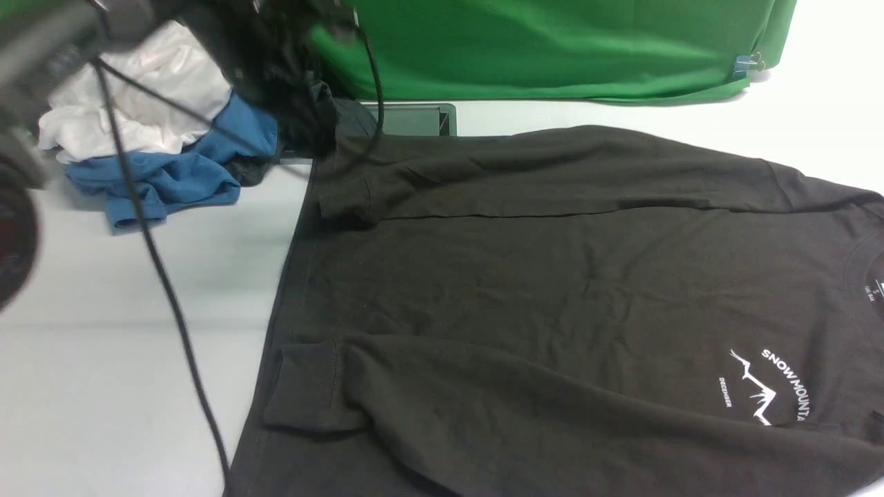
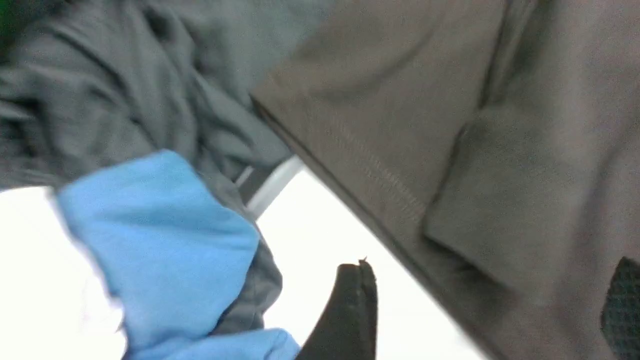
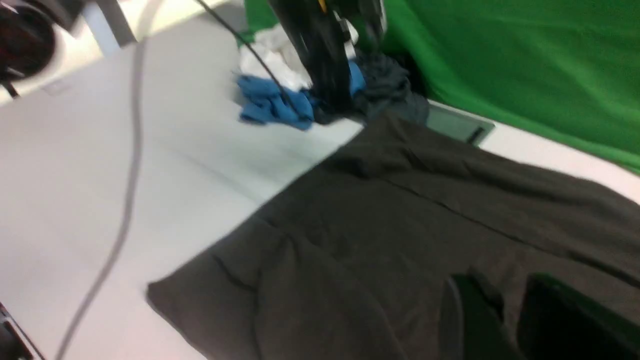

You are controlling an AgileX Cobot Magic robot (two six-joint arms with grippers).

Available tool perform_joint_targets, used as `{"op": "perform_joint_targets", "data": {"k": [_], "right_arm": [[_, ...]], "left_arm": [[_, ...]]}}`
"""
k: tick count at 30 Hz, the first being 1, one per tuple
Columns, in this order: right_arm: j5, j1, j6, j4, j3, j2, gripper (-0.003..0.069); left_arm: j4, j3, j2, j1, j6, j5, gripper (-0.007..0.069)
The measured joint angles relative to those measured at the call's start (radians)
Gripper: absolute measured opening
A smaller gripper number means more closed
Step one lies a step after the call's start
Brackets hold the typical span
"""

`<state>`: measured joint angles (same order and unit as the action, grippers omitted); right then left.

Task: Fold a long-sleeved shirt on a white desktop.
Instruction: 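Grasp the near edge of the shirt at its hem and shoulder corners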

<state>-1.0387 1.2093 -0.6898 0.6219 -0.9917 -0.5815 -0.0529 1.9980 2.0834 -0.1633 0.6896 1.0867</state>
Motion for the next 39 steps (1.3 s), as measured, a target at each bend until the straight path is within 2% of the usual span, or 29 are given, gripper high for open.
{"op": "perform_joint_targets", "data": {"k": [3, 6, 8, 10, 11, 12, 14, 17, 19, 21, 22, 26, 30, 32, 34, 37, 39], "right_arm": [[-0.011, 0.000, 0.000, 0.000, 0.000, 0.000, 0.0188], [-0.014, 0.000, 0.003, 0.000, 0.000, 0.000, 0.0192], [-0.027, 0.000, 0.019, -0.004, 0.000, 0.000, 0.0194], [-0.053, 0.000, 0.064, -0.024, 0.000, 0.000, 0.0196], [-0.056, 0.000, 0.064, -0.024, 0.000, 0.000, 0.0196], [-0.083, 0.000, 0.096, -0.041, 0.000, 0.000, 0.0197], [-0.102, 0.000, 0.118, -0.050, 0.000, 0.000, 0.0199], [-0.137, 0.000, 0.156, -0.069, 0.000, 0.000, 0.0200], [-0.139, 0.000, 0.165, -0.074, 0.000, 0.000, 0.0202], [-0.138, 0.000, 0.167, -0.076, 0.000, 0.000, 0.0202], [-0.137, 0.000, 0.167, -0.076, 0.000, 0.000, 0.0202], [-0.110, 0.000, 0.161, -0.076, 0.000, 0.000, 0.0205], [-0.070, 0.000, 0.160, -0.076, 0.001, 0.000, 0.0208], [-0.041, 0.000, 0.160, -0.076, 0.011, 0.000, 0.0208], [-0.010, 0.000, 0.160, -0.075, 0.033, 0.000, 0.0209], [0.026, 0.000, 0.159, -0.075, 0.067, 0.000, 0.0209], [0.054, 0.000, 0.159, -0.076, 0.096, 0.000, 0.0211]], "left_arm": [[-0.001, 0.000, -0.080, -0.051, -0.040, 0.065, 0.0409], [-0.006, -0.038, -0.169, -0.139, -0.054, 0.108, 0.0127], [-0.004, -0.112, -0.231, -0.196, -0.057, 0.110, 0.0047], [-0.004, -0.254, -0.321, -0.268, -0.063, 0.116, 0.0019], [-0.004, -0.254, -0.329, -0.273, -0.063, 0.117, 0.0018], [-0.004, -0.385, -0.391, -0.315, -0.064, 0.120, 0.0017], [-0.004, -0.463, -0.429, -0.339, -0.062, 0.122, 0.0017], [-0.039, -0.772, -0.557, -0.409, -0.038, 0.131, 0.0031], [-0.091, -0.930, -0.606, -0.430, -0.021, 0.124, 0.0056], [-0.135, -1.063, -0.643, -0.434, 0.019, 0.085, 0.0113], [-0.139, -1.077, -0.646, -0.434, 0.023, 0.085, 0.0120], [-0.161, -1.328, -0.715, -0.435, 0.105, -0.137, 0.0338], [-0.103, -1.435, -0.749, -0.435, 0.123, -0.317, 0.0505], [-0.054, -1.453, -0.749, -0.435, 0.123, -0.376, 0.0532], [-0.010, -1.458, -0.747, -0.435, 0.123, -0.426, 0.0526], [0.037, -1.458, -0.735, -0.435, 0.123, -0.474, 0.0497], [0.058, -1.458, -0.704, -0.435, 0.123, -0.488, 0.0442]]}}
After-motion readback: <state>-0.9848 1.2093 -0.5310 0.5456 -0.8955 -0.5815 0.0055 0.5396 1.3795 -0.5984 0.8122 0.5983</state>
